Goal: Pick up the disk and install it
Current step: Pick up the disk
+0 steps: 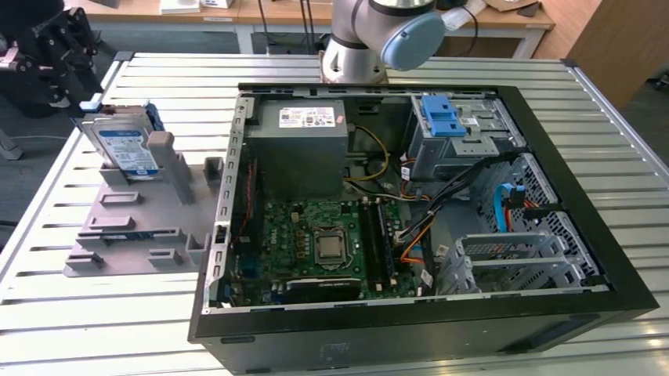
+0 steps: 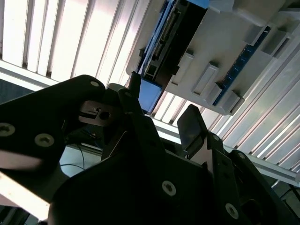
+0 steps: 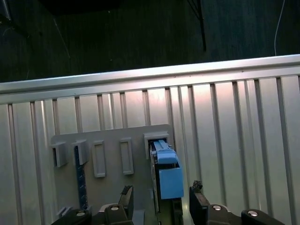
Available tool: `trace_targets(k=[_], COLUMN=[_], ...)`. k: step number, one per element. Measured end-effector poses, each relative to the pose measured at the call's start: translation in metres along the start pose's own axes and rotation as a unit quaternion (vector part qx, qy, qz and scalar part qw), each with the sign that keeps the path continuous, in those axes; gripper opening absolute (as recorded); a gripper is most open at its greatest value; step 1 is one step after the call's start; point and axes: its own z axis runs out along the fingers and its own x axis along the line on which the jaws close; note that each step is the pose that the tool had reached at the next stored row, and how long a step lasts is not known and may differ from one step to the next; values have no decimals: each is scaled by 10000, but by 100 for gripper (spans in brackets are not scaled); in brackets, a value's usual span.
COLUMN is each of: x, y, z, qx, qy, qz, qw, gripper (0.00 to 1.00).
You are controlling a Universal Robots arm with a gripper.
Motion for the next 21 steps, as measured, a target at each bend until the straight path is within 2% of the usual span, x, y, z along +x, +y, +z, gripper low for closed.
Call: trace_targets(k=[8, 17, 21], x=[-5, -4, -4], y=[28, 48, 48], z=[65, 186, 195], qx=[0, -1, -2], qy=[0, 1, 2], qz=[0, -13, -23], qw=[10000, 10000, 10000], gripper=[59, 59, 59])
